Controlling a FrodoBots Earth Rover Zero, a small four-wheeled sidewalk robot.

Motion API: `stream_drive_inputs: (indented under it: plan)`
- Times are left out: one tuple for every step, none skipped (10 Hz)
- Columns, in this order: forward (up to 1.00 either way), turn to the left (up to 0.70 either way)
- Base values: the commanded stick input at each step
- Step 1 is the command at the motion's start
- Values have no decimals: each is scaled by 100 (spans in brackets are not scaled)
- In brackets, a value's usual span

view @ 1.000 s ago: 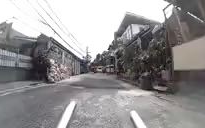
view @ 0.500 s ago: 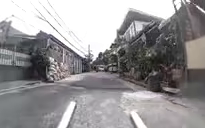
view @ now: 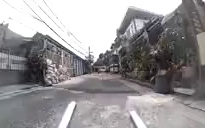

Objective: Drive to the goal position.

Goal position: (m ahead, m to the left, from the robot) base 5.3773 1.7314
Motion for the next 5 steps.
stream_drive_inputs:
  plan:
    - [85, 0]
    - [85, 0]
    - [85, 0]
    - [85, 0]
    - [85, 0]
